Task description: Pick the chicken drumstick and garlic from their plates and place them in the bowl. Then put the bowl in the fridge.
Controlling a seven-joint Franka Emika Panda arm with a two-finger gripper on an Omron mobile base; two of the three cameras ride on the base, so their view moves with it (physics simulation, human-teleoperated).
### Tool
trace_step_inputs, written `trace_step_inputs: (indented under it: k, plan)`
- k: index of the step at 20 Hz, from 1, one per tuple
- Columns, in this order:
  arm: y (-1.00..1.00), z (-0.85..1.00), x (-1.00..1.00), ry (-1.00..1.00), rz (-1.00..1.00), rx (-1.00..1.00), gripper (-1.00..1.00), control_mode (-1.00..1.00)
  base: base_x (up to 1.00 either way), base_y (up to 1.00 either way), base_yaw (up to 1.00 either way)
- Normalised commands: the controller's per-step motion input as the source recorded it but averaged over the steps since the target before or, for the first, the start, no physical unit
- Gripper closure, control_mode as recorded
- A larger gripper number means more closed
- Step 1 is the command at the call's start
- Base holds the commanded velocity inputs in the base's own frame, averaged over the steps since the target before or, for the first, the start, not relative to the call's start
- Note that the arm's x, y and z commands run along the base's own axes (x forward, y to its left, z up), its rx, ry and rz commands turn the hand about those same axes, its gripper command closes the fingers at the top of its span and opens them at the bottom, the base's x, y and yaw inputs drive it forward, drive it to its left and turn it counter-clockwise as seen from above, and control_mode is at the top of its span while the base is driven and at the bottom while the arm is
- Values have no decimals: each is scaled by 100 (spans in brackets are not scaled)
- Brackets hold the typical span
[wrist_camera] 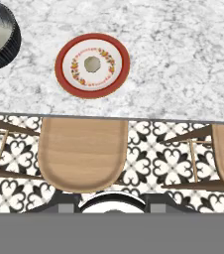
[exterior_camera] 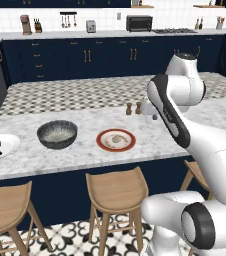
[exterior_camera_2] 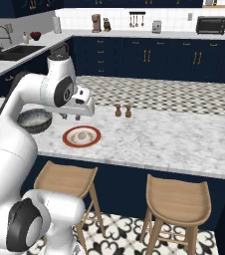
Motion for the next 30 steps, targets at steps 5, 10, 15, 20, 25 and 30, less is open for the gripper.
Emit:
trace_step_inputs:
  k: [5, 10, 15, 20, 25, 30]
  plan:
    - [-3, -10, -41, -3, 0, 3, -100, -100, 0, 0, 0]
    - [17, -31, 27, 0, 0, 0, -100, -100, 0, 0, 0]
    - [0, -35, 66, 0, 7, 0, -100, -100, 0, 0, 0]
    - [5, -31, 54, 1, 6, 0, -100, -100, 0, 0, 0]
    - [31, -32, 20, 4, 0, -1, -100, -100, 0, 0, 0]
    - [31, -39, 10, 0, 0, 0, -100, -100, 0, 0, 0]
